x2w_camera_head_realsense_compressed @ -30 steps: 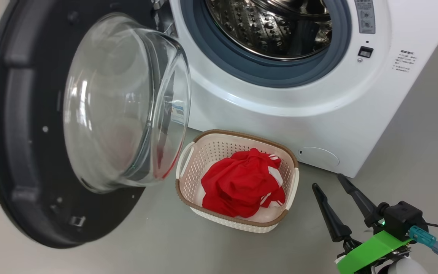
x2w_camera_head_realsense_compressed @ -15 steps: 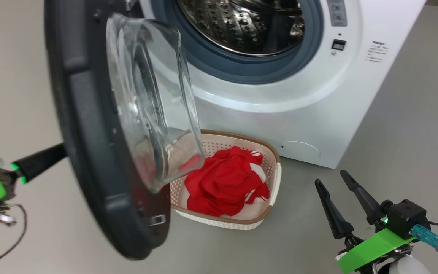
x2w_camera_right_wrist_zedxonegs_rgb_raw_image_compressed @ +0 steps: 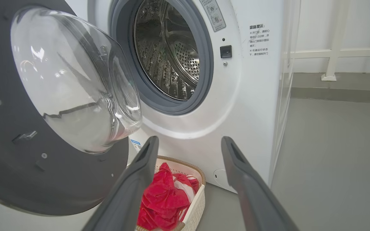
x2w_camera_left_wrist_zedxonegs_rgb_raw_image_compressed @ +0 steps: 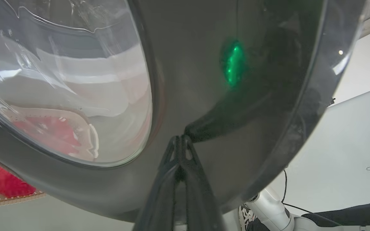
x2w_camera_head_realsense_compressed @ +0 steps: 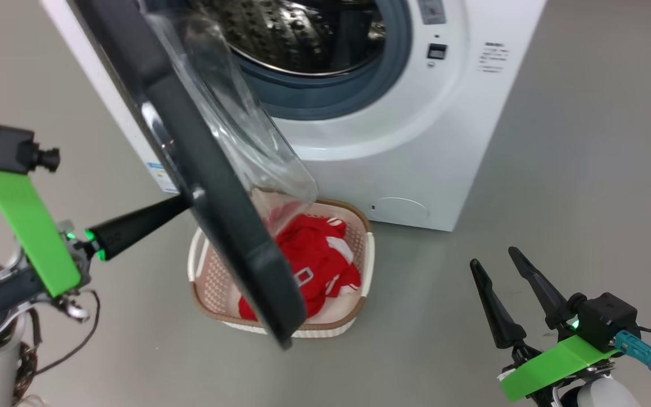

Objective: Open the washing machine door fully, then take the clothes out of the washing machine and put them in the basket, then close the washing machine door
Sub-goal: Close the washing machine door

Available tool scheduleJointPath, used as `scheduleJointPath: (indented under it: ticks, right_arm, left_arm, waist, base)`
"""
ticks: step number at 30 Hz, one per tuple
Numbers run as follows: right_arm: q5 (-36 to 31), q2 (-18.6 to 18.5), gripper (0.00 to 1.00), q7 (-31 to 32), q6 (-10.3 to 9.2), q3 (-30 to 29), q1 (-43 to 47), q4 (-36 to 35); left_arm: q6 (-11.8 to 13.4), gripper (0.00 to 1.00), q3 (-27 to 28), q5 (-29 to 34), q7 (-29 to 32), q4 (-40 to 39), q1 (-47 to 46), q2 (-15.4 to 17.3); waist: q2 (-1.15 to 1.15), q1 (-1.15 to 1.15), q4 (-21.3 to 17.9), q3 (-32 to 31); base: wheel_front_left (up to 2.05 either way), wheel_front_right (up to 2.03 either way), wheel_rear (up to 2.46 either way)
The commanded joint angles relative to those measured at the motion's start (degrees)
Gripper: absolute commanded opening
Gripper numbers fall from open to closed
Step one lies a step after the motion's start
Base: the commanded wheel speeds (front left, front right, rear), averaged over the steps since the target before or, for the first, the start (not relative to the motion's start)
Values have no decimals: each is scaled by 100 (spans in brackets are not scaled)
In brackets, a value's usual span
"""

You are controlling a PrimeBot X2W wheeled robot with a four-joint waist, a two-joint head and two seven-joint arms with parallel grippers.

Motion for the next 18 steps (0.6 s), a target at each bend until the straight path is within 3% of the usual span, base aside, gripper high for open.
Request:
scheduleJointPath:
  ticks: [1,18]
  right_arm:
    - [-49,4,100,-68,8,118,-100,-158]
    - [-58,113,100,-68,8,74,-381,-212]
  left_arm:
    - [-68,0,137,35,-85,-117,-397,128]
    - [-68,0,-379,409,-964,733,-1697,-272]
  waist:
    - [0,0,-266,113]
    - [0,0,-1066,507]
  base:
    - [0,0,0]
    - [0,0,0]
